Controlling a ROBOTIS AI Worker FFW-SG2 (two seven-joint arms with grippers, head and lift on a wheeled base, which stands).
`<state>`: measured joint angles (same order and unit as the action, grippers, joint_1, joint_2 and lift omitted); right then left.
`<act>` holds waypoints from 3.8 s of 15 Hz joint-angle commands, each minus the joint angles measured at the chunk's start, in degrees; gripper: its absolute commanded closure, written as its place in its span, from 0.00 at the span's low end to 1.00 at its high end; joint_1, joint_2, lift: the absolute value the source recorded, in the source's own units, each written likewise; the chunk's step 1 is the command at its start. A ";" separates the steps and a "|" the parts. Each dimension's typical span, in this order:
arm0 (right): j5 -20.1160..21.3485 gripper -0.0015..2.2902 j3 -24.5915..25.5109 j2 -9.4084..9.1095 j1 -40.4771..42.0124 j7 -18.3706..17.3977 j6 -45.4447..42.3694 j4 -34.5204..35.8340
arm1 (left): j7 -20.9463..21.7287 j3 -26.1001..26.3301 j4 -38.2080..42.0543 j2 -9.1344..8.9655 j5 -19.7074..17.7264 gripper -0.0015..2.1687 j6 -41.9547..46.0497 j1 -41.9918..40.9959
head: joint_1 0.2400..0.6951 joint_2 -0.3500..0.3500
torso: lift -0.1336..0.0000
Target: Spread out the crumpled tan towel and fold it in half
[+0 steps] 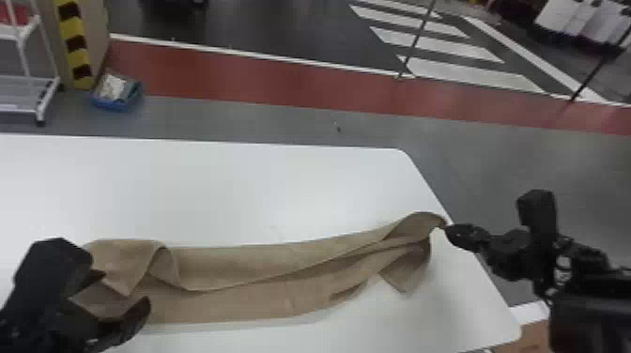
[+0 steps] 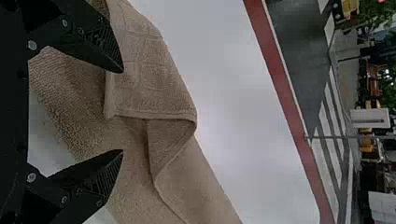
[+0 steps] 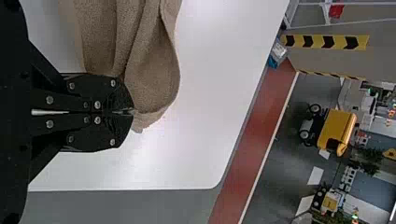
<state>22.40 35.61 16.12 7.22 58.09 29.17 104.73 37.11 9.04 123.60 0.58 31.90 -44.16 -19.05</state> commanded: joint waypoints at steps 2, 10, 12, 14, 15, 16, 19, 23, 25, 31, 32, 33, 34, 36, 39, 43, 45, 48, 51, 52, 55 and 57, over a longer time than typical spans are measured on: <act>-0.07 0.53 0.69 -0.03 0.34 0.00 0.15 -0.05 | -3.63 4.32 -1.52 -0.14 1.41 0.17 -0.10 -0.11 | 1.00 0.00 | 0.10; -0.07 0.53 0.51 -0.12 0.43 0.00 0.33 -0.31 | -4.50 4.32 -5.92 -0.14 4.58 0.24 -1.86 4.72 | 1.00 0.00 | 0.10; 0.02 0.53 0.60 -0.12 0.43 0.00 0.33 -0.31 | -4.33 3.79 -6.35 -0.05 4.58 0.31 -3.44 5.34 | 1.00 0.00 | 0.10; 0.02 0.53 0.69 -0.21 0.43 0.00 0.50 -0.31 | -4.24 3.53 -6.53 -0.05 4.67 0.39 -3.97 5.51 | 1.00 0.00 | 0.10; 0.02 0.53 0.69 -0.12 0.43 0.00 0.50 -0.31 | -4.24 3.35 -6.35 -0.05 4.67 0.39 -3.97 5.51 | 1.00 0.00 | 0.10; 0.02 0.53 0.69 -0.21 0.43 0.00 0.50 -0.31 | -3.63 3.17 -6.00 -0.05 4.67 0.39 -3.97 5.42 | 1.00 0.00 | 0.10; 0.02 0.53 0.69 -0.21 0.43 0.00 0.50 -0.31 | -1.87 2.47 -4.16 0.03 4.67 0.39 -6.25 5.16 | 1.00 0.00 | 0.10; 0.02 0.53 0.77 -0.21 0.51 0.00 0.50 -0.31 | 0.15 2.03 -1.78 -0.05 4.40 0.40 -9.24 5.16 | 1.00 0.00 | 0.10; 0.02 0.53 0.77 -0.21 0.51 0.00 0.50 -0.31 | 0.42 1.77 -1.70 -0.05 4.40 0.57 -9.24 5.25 | 1.00 0.00 | 0.10; -2.97 0.53 1.74 0.67 0.95 -0.09 3.32 6.19 | 1.65 -7.64 7.71 -0.14 -0.17 0.79 -10.47 5.86 | 1.00 0.00 | 0.10; -3.15 0.53 1.74 1.72 0.87 -0.26 5.43 8.04 | 2.79 -9.31 8.94 0.03 -0.87 0.79 -12.76 7.71 | 1.00 0.00 | 0.10; -3.15 0.53 1.04 3.13 0.51 -0.26 7.89 9.88 | 3.76 -11.06 9.82 0.03 -1.57 0.79 -13.46 9.56 | 1.00 0.00 | 0.10; -3.15 0.53 0.07 5.15 0.25 -0.26 10.00 11.20 | 3.76 -11.86 9.90 0.03 -2.89 0.79 -13.64 11.58 | 1.00 0.00 | 0.10; -3.41 0.53 -2.13 8.67 -1.68 -1.49 14.21 11.73 | 3.41 -12.30 8.85 0.65 -3.77 0.79 -14.87 16.06 | 1.00 0.01 | 0.10; -3.94 0.53 -8.54 11.92 -7.92 -6.77 20.01 8.13 | 2.61 -12.21 -2.75 1.53 -5.53 0.80 -14.52 26.96 | 0.98 0.06 | 0.10; -2.27 0.53 -19.97 13.41 -22.87 -12.04 21.60 -4.53 | 1.74 -11.94 -22.26 1.26 -7.73 0.80 -10.30 43.92 | 0.84 0.10 | 0.10; -1.21 0.53 -24.80 13.50 -30.60 -13.36 21.42 -11.21 | 0.42 -11.59 -29.56 0.74 -7.46 0.80 -6.61 49.02 | 0.70 0.14 | 0.10; 1.42 0.53 -31.48 12.36 -43.61 -15.99 18.43 -20.70 | -2.04 -11.68 -38.96 0.03 -7.73 0.80 0.43 56.58 | 0.58 0.17 | 0.10; 0.37 0.53 -32.45 11.83 -48.79 -15.82 20.54 -21.05 | -0.81 -14.23 -39.14 0.38 -8.34 0.80 1.13 60.18 | 0.40 0.20 | 0.10; -0.69 0.53 -32.54 12.18 -47.39 -15.20 22.65 -18.07 | 0.07 -14.93 -36.33 0.56 -8.87 0.80 0.43 59.13 | 0.29 0.22 | 0.10; -4.64 0.53 -29.20 15.17 -35.79 -14.24 27.40 -4.62 | 2.17 -17.22 -24.81 1.70 -10.63 0.80 -2.56 50.42 | 0.24 0.24 | 0.10; -6.58 0.53 -25.42 16.23 -27.35 -13.01 30.39 3.47 | 3.32 -18.45 -15.41 2.76 -12.74 0.80 -7.31 42.95 | 0.32 0.25 | 0.10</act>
<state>17.37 7.71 31.57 -25.93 44.64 57.57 102.63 39.93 -8.51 101.74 2.60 20.37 -48.45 29.08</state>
